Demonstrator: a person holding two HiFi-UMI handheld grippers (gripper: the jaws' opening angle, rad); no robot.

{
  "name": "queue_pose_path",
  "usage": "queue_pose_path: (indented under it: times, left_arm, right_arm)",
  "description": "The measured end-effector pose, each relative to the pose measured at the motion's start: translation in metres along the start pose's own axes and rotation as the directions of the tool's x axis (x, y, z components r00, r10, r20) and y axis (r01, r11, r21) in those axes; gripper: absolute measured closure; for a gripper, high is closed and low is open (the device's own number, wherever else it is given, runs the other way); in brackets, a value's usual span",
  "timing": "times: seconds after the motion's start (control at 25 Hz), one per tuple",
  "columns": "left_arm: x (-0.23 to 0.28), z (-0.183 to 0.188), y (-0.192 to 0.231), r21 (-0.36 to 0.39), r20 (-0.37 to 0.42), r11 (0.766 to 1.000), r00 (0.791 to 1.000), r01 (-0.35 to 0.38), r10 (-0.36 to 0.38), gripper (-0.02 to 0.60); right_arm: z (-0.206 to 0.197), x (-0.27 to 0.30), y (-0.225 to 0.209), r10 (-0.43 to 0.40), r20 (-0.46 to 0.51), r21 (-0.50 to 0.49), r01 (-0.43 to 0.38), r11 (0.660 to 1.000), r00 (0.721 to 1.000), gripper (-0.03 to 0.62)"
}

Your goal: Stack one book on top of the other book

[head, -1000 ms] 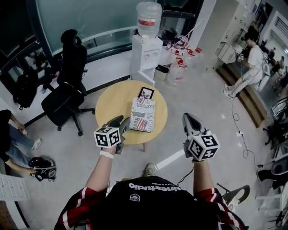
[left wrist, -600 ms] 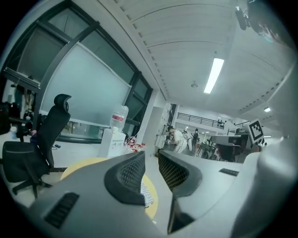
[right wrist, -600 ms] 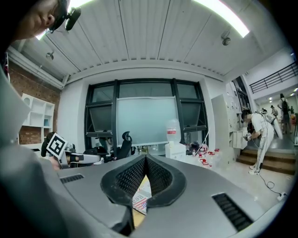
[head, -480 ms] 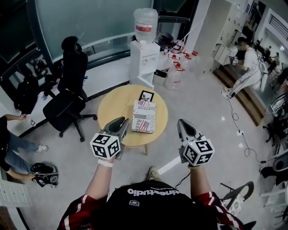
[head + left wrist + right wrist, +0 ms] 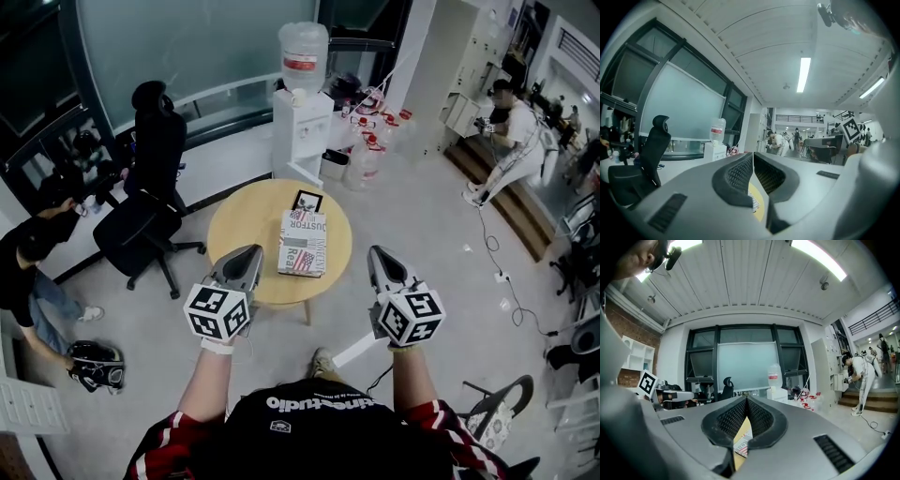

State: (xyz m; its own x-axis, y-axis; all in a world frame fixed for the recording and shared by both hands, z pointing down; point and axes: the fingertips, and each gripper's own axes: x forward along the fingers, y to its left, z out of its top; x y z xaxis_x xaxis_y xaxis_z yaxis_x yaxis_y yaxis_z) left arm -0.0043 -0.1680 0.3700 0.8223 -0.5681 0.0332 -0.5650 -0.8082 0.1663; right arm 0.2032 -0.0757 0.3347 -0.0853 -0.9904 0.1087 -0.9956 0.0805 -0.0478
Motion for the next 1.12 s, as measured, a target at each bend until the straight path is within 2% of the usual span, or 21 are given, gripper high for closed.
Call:
queue_pose_path:
  times: [0.16, 0.44, 0.6, 1.12]
  left_arm:
    - [-0.008, 0.009, -0.005, -0.008, 0.017, 0.999, 0.999, 0.033, -0.033, 0.565]
    - [-0.013, 0.023, -0.013, 0.034, 0.045, 0.998, 0.998, 0.052, -0.053, 0.565]
    - [-0.013, 0.026, -0.015, 0.056, 0.046, 0.997, 0.998, 0.049, -0.052, 0.565]
    - [-0.008, 0.028, -0.018, 0.046, 0.067, 0.998, 0.997, 0.043, -0.046, 0.565]
  right_arm:
    - [0.0, -0.005, 0.005, -0.009, -0.013, -0.029, 0.009, 1.0, 1.0, 0.568]
    - [0.01, -0.013, 0.01, -0.028, 0.012, -0.026, 0.028, 0.999, 1.0, 0.568]
    - [0.013, -0.018, 0.014, -0.031, 0.023, -0.021, 0.032, 0.999, 0.999, 0.568]
    - [0.015, -0.037, 0.015, -0.05, 0.046, -0.043, 0.052, 0.998, 0.998, 0.568]
